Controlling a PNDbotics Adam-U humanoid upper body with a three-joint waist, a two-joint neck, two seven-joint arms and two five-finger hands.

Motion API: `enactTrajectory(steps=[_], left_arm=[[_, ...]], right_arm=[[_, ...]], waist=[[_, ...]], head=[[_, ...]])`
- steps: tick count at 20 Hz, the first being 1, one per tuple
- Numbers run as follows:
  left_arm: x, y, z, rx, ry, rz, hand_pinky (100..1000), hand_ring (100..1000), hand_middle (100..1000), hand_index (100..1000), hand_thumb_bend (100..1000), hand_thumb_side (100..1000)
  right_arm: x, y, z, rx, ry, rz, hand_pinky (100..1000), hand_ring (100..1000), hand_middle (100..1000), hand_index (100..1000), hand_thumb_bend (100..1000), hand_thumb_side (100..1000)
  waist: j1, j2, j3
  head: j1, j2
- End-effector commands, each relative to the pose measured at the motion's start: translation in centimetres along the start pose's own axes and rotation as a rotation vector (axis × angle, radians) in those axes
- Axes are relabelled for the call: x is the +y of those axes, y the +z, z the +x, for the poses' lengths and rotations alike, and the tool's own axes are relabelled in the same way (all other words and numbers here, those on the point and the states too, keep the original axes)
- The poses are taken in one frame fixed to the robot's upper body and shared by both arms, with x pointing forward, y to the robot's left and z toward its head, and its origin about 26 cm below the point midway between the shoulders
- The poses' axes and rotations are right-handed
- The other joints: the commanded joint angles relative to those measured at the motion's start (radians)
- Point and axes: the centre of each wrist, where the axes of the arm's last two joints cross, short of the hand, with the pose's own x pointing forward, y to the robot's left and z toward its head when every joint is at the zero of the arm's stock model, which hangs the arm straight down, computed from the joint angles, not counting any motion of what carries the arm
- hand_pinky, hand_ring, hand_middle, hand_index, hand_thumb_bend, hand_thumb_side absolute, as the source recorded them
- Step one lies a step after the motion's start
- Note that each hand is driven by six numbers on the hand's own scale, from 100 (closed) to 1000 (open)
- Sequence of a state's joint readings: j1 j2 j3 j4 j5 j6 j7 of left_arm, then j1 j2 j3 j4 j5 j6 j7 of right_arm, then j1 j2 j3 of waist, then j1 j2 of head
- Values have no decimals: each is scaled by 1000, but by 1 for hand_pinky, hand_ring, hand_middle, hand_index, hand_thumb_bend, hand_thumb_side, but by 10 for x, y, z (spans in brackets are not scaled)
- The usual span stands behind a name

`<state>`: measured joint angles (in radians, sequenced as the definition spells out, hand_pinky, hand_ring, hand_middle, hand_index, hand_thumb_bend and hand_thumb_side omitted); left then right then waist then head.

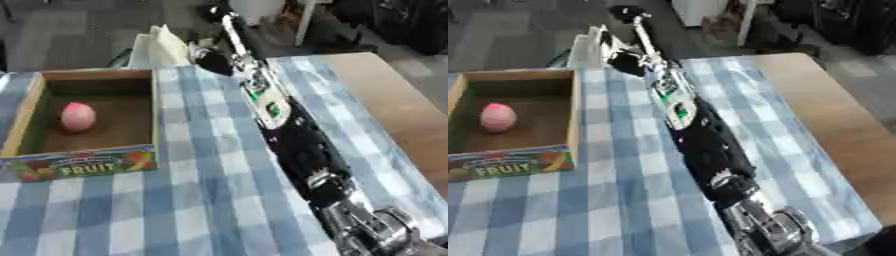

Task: Pick up objects on the table and place them in the box.

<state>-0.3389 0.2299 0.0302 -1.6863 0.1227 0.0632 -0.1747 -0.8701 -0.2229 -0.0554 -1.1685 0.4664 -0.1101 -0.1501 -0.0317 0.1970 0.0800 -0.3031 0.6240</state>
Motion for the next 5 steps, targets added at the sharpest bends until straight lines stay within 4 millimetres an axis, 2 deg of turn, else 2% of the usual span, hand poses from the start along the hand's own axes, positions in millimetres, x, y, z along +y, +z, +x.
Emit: enactTrajectory(steps=[1,5], left_arm=[[9,2,4,-7,-26,30,689,492,525,588,100,851],[11,9,-2,14,-18,59,689,495,528,598,100,849]], right_arm=[[-24,2,4,-2,-77,-84,548,816,740,834,100,250],[-28,21,-6,55,-137,-119,544,814,736,832,100,271]], waist=[[6,-27,-4],[9,-43,-10]], head=[[22,12],[51,33]])
